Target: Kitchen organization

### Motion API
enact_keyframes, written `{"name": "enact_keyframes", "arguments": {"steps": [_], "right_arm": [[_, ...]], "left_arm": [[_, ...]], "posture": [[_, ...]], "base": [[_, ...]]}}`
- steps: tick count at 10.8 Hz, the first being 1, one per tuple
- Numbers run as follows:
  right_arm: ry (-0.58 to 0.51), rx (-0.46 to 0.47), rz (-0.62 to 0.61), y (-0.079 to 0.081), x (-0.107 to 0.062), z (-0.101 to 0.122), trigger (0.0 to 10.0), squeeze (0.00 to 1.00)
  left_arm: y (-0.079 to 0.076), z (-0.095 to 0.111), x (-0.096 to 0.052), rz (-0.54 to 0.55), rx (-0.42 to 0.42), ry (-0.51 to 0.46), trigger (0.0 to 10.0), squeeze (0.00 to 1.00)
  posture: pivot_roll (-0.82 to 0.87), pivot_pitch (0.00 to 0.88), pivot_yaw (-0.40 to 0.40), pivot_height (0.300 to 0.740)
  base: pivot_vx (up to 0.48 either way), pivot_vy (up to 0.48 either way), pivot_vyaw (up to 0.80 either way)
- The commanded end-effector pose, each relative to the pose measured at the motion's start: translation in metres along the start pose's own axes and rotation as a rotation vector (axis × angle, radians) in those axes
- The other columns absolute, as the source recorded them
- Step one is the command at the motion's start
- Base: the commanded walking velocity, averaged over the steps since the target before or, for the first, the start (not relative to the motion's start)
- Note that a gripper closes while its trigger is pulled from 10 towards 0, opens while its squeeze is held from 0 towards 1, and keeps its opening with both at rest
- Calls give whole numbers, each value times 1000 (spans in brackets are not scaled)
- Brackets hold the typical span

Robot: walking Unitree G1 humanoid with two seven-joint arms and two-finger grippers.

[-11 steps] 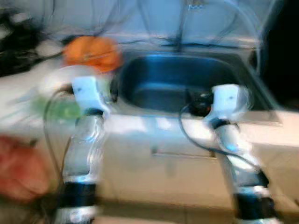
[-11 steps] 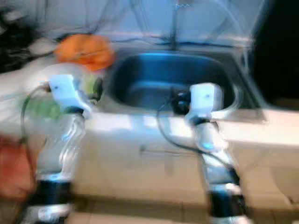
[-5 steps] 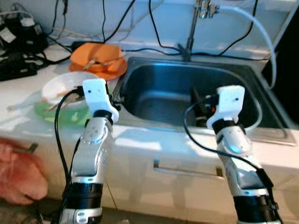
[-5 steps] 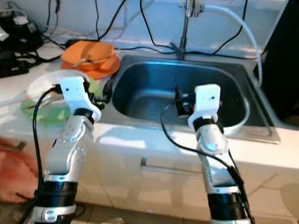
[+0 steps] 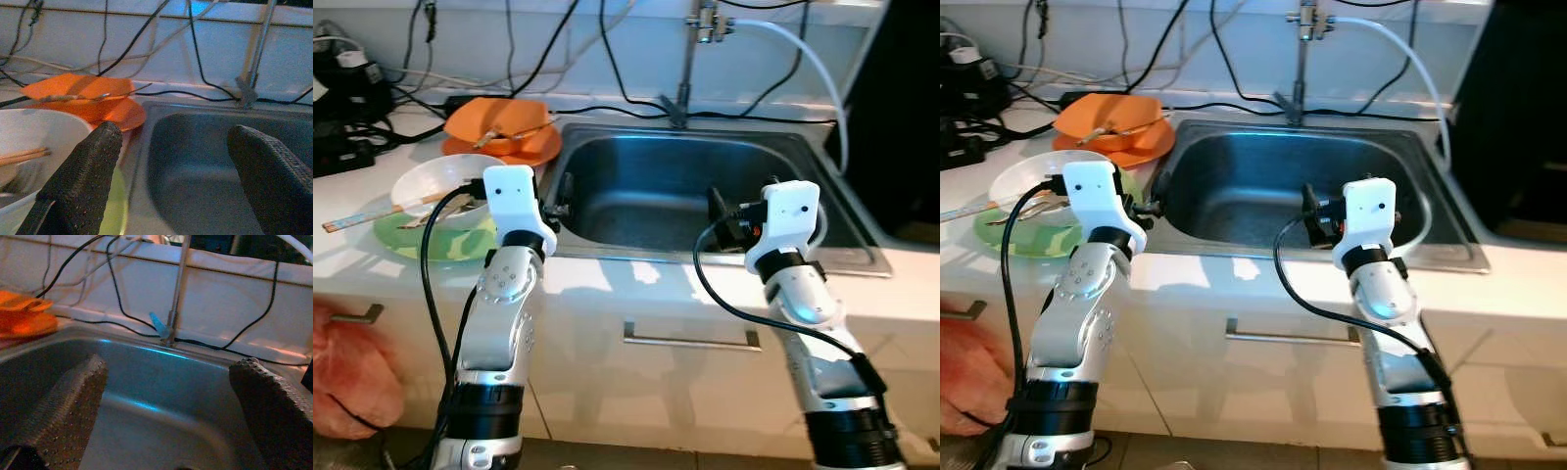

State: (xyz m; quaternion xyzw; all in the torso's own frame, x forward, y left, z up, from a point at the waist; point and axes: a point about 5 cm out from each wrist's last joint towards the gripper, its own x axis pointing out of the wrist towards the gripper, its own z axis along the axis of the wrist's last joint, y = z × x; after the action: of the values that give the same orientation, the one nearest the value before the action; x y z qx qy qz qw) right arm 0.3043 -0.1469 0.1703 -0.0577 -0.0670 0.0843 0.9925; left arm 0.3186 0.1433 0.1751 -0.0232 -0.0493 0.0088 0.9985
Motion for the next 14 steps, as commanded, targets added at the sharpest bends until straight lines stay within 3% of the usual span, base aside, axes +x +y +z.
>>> {"name": "enact_keyframes", "arguments": {"steps": [1,4,7,8,10,12,14], "right_arm": [[4,13,32,-1,2,3,10000,0],[13,-22,37,-14,0,2,10000,0],[7,-17,33,-9,0,1,10000,0],[7,0,22,-6,-1,0,10000,0],[1,1,22,-3,-1,1,10000,0],[-1,1,27,-2,-2,1,10000,0],[12,40,60,4,-3,1,10000,0]], "left_arm": [[7,4,-1,45,8,-23,10000,0],[5,5,-1,49,18,-30,10000,0],[-4,13,-1,-23,92,-82,10000,0],[-10,24,0,-75,170,-142,10000,0],[-15,31,1,-107,186,-173,10000,0],[-14,31,1,-100,182,-176,10000,0],[4,27,3,2,176,-139,10000,0]], "posture": [[118,0,11,740],[122,0,8,740],[125,0,16,740],[126,0,17,740],[126,0,17,740],[125,0,18,740],[123,0,19,740]], "base": [[0,0,0],[0,0,267],[0,0,800],[0,0,0],[0,0,0],[0,0,0],[0,0,0]]}}
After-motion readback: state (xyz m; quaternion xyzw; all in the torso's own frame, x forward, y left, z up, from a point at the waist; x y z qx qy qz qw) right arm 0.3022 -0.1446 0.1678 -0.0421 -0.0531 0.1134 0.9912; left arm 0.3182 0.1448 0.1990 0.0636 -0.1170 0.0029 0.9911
